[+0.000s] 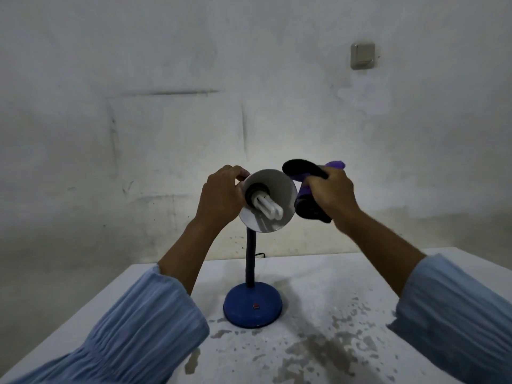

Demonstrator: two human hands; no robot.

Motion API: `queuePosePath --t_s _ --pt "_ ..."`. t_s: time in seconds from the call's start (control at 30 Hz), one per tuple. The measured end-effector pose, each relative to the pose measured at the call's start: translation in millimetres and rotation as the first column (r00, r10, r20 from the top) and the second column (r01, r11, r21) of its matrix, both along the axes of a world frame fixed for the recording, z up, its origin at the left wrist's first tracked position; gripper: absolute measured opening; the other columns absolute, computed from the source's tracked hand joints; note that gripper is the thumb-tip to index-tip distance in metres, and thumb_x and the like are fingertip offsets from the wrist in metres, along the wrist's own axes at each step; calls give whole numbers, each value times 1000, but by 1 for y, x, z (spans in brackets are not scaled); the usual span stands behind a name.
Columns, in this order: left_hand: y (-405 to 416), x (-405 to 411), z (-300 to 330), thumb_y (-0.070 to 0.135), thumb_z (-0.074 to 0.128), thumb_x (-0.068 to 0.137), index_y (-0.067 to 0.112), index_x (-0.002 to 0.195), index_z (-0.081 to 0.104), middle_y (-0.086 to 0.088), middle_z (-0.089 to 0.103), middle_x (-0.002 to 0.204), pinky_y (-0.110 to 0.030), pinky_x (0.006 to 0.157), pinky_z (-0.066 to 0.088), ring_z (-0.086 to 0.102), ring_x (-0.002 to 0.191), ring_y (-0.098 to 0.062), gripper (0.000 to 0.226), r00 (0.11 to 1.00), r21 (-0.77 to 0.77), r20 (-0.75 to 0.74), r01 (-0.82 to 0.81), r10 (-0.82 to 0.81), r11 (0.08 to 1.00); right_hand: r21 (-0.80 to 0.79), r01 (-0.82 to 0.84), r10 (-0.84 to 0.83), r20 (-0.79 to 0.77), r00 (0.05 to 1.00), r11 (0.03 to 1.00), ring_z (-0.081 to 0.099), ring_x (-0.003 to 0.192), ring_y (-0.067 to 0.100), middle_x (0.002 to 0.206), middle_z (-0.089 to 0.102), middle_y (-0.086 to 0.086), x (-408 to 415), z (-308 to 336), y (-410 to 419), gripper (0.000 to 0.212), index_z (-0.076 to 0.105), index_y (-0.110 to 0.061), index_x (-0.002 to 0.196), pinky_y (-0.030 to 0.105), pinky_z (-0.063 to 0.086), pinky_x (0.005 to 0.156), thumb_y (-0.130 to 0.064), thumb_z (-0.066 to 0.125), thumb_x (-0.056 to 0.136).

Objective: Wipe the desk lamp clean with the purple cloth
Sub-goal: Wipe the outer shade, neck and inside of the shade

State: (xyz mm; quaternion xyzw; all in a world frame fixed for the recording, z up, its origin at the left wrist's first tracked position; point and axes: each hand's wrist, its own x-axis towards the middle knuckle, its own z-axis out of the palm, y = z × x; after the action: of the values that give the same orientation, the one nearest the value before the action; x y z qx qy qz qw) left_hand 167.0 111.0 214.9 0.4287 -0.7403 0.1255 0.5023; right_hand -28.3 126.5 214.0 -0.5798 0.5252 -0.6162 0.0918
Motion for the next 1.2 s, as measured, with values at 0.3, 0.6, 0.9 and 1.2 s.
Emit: queuePosePath --t_s 0.3,0.6,0.9,1.2 --pt "-6 -2 -1 13 55 89 15 104 64 1 67 103 -39 84 51 60 82 -18 18 996 33 -89 -5 8 999 194 -294 209 367 906 936 64 72 26 80 65 14 49 35 7 9 61 -4 77 31 53 60 -11 62 72" --pt "-5 12 3 -6 61 75 10 93 61 6 59 80 -5 59 37 55 68 -13 24 992 -17 -119 37 -39 999 106 -656 330 798 505 748 60 65 23 84 61 13 90 28 5 20 58 -6 102 28 47 47 -7 47 85" --pt "-6 17 -2 9 70 76 15 92 61 12 65 73 -4 59 41 60 64 3 19 970 -3 -166 181 -179 983 293 -472 335 412 847 832 63 70 22 84 64 12 84 5 4 22 58 -3 105 20 47 42 -8 49 86" --pt "-8 21 -6 12 71 78 17 94 61 11 66 69 -14 62 43 59 63 0 20 964 16 -178 205 -199 979 198 -130 184 -287 940 972 60 79 25 80 58 7 92 -34 5 16 55 -7 99 36 53 72 -13 54 84"
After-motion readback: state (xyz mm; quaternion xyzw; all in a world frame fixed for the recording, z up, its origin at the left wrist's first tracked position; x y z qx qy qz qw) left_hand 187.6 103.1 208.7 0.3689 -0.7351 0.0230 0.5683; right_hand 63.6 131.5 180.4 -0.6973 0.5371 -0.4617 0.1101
